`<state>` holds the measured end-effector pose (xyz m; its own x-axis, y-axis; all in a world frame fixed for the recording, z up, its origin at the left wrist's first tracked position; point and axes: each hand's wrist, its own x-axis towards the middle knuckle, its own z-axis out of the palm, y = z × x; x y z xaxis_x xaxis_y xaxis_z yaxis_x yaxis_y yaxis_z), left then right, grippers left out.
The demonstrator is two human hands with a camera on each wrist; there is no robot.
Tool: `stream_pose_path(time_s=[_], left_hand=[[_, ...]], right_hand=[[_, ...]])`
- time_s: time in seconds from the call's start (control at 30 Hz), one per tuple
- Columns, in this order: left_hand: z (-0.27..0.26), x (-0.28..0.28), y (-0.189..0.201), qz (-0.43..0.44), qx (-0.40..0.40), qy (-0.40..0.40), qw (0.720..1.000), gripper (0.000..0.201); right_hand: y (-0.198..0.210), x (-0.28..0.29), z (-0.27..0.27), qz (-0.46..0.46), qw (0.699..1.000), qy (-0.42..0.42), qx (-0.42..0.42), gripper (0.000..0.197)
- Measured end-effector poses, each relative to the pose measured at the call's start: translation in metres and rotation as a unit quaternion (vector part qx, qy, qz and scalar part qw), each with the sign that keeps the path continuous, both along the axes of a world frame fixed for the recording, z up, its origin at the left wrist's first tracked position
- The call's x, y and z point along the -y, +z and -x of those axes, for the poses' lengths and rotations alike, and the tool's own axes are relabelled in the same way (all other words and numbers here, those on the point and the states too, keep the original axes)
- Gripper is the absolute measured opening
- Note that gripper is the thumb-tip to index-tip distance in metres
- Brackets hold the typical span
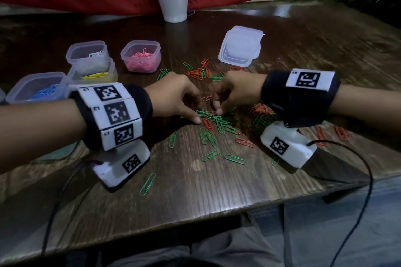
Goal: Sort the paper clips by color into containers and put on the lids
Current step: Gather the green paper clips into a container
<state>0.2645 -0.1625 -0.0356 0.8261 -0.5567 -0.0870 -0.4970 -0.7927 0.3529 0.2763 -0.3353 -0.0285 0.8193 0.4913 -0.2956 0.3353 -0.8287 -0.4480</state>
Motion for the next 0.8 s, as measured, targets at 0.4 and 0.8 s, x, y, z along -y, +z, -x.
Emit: stream_pose_path(time_s=[0.4,0.8], left_hand=[[-0.001,0.012,-0.004,-0.14,-0.012,-0.024,0.99,0.018],[0.017,-0.011,0.008,-0.072,0.014,-0.023,0.997,0.022]], right_hand=[[0.017,0.011,0.001,0.052,0.991,-0.086,0.086,0.014],[0.007,0.003,0.066,-0.076,0.982,-0.109,-0.136,0.024]])
